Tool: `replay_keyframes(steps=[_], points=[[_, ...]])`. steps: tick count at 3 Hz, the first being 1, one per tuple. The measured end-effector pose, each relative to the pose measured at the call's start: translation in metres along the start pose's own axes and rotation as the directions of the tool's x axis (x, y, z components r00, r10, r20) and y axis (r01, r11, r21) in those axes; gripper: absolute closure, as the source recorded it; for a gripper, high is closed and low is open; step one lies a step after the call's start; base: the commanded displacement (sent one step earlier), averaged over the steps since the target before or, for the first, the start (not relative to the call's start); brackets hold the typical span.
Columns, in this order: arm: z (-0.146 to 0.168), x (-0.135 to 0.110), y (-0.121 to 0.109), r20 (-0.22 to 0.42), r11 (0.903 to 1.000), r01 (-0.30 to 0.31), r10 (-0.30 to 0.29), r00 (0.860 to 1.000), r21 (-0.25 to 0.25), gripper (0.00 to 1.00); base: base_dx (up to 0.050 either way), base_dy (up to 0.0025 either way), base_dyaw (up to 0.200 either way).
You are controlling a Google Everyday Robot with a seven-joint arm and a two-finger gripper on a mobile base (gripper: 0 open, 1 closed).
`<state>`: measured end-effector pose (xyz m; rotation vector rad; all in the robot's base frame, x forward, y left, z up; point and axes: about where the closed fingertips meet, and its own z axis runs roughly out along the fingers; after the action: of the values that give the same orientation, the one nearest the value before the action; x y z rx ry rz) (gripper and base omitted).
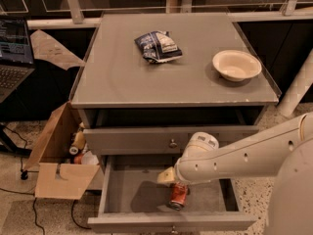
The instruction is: Pick coke can from middle drawer and place on counter
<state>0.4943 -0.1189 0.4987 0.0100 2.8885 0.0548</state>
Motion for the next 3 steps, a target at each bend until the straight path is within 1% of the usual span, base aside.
replay_keyframes(steps=[1, 2, 3], points=[[-0.001, 0.001, 0.000, 0.000, 0.9999, 0.015, -0.015, 1.000, -0.006, 0.00, 0.000, 0.00000, 0.000], [0.012, 0.005, -0.011, 0.001, 0.9995, 0.017, -0.017, 1.000, -0.027, 0.00, 0.000, 0.00000, 0.000], [0.034, 0.011, -0.018, -0.018, 0.9990, -0.003, 0.002, 1.000, -0.044, 0.00, 0.000, 0.00000, 0.000]])
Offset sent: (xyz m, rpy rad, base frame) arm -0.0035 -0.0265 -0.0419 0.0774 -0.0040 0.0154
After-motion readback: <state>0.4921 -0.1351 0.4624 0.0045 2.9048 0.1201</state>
